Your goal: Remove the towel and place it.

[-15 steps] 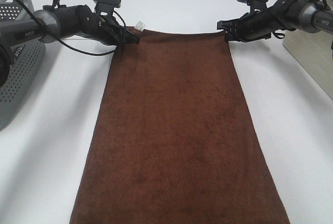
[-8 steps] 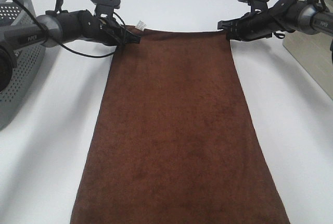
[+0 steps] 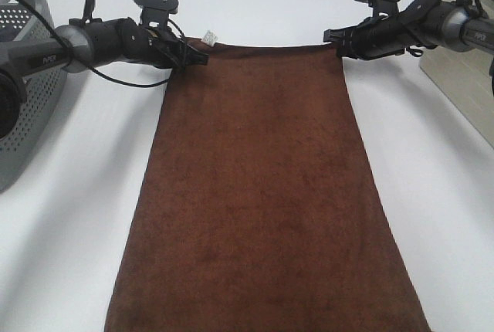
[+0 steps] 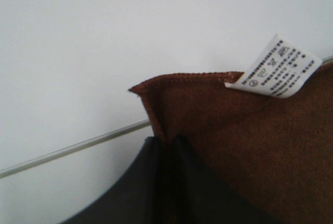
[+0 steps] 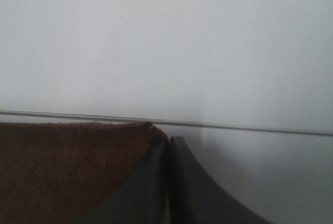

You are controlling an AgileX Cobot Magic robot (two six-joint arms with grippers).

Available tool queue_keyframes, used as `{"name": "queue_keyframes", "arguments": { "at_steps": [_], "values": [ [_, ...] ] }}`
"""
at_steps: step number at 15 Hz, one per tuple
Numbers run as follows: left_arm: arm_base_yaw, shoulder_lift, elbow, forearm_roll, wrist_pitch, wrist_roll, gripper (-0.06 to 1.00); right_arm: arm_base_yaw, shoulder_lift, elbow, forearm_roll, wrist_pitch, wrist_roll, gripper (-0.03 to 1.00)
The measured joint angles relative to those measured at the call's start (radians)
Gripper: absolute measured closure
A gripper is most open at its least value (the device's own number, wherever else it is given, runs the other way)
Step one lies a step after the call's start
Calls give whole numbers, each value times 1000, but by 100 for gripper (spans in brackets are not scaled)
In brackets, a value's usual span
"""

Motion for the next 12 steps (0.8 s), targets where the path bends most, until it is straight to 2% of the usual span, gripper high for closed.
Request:
{"name": "queue_keyframes", "arguments": {
  "at_steps": [3, 7, 10, 12],
  "values": [
    [0, 7, 0, -1, -30, 0, 66, 0, 22, -1, 10, -4, 0, 75],
    [0, 7, 0, -4, -62, 0, 41, 0, 22, -1, 15, 0, 1, 44],
    [0, -20, 0, -2, -28, 0, 37, 0, -29, -1, 16, 89, 2, 37],
    [0, -98, 0, 4, 88, -1, 36, 0, -115, -1, 16, 155, 3, 34]
  ]
}}
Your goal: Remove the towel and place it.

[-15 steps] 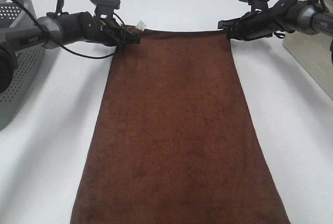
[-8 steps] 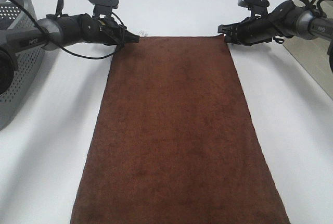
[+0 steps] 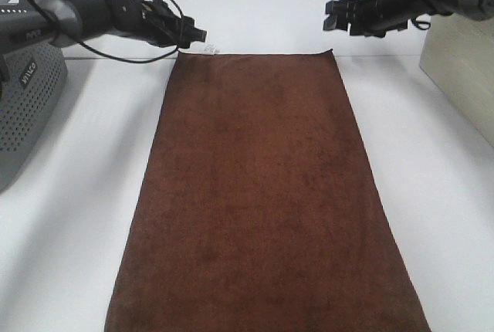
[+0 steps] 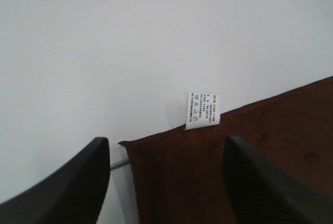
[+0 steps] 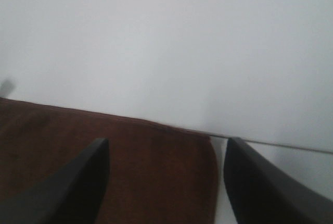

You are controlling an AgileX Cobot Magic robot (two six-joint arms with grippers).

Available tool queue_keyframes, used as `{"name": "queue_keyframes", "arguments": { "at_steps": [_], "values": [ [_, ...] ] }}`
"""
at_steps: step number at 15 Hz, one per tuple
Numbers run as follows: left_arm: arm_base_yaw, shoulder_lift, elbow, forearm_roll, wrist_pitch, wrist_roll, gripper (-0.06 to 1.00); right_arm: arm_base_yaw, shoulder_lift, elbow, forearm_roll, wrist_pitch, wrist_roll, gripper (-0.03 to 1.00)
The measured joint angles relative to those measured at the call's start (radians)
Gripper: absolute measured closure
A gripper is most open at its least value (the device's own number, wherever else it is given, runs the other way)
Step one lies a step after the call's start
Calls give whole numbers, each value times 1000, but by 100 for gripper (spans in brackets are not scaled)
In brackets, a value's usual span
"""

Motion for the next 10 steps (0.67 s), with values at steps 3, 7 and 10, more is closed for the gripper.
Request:
{"name": "queue_keyframes", "arguments": {
  "at_steps": [3, 7, 10],
  "values": [
    [2, -126, 0, 32, 270, -18, 28, 0, -127, 0, -19, 189, 7, 23],
    [17, -361, 0, 305, 702, -256, 12, 0, -342, 0, -306, 506, 190, 16],
    [87, -551, 0, 442, 926, -349, 13, -2, -585, 0, -544, 655, 347, 16]
  ]
}}
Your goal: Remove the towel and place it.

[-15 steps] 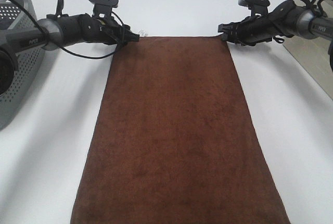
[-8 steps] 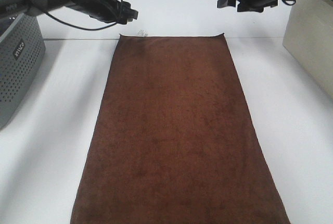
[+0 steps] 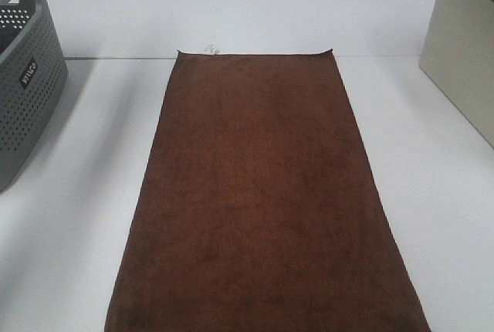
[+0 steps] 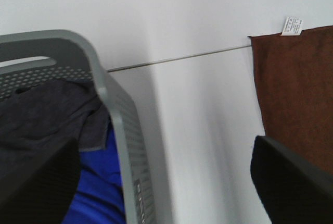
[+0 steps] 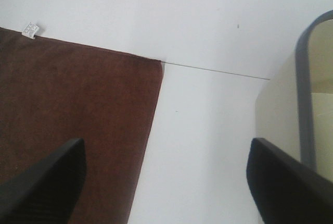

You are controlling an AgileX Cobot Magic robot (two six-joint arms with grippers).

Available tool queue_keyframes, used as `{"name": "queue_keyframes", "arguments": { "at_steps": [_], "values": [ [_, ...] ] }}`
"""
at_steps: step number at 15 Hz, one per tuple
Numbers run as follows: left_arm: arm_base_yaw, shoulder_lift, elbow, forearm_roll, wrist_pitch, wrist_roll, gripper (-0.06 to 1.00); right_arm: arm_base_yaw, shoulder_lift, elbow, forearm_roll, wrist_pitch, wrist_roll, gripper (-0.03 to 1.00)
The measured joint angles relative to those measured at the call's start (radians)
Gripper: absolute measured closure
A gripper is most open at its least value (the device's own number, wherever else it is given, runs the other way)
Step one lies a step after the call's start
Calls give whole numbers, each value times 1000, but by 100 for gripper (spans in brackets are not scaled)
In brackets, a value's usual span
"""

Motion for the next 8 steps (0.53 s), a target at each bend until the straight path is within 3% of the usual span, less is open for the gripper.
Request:
{"name": "queue_keyframes", "arguments": {
  "at_steps": [4, 6, 8],
  "values": [
    [2, -116, 48, -50, 41, 17, 15, 0, -180, 117, 7, 11, 3, 16],
    [2, -223, 196, -86, 41, 25, 17, 0, -341, 292, 7, 13, 3, 16],
    [2, -381, 432, -71, 17, -2, 17, 0, -528, 519, 9, 4, 13, 16]
  ]
}}
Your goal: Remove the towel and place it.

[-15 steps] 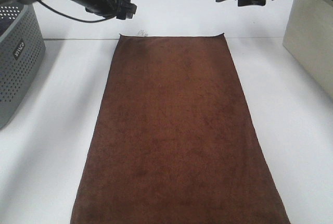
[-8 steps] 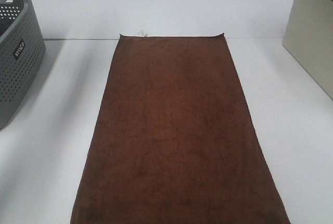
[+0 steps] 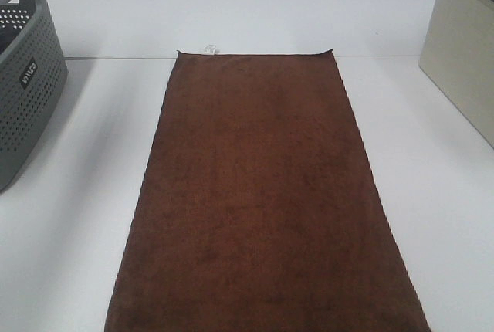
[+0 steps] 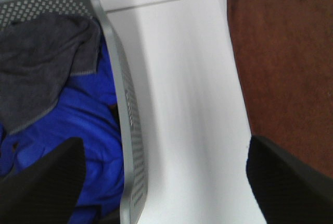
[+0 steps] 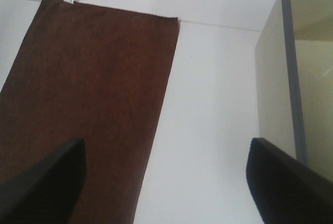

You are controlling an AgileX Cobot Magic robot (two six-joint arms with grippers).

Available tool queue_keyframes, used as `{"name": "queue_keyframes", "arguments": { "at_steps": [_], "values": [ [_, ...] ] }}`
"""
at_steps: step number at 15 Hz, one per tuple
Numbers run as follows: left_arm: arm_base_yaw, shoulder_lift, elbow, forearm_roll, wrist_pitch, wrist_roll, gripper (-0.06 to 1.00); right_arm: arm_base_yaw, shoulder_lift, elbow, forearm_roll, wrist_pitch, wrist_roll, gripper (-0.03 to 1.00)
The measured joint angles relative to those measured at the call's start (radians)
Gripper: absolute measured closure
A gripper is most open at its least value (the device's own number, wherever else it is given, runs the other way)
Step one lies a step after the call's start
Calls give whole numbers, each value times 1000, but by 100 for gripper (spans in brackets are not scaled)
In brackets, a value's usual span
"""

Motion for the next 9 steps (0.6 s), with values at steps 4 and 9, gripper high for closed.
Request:
{"name": "queue_keyframes", "arguments": {
  "at_steps": [4, 9],
  "values": [
    [0, -401, 465, 33, -99, -89, 17, 0, -459, 452, 24, -17, 15, 17],
    [0, -926, 865, 88, -148, -155, 17, 0, -1012, 777, 31, -24, 59, 17]
  ]
}}
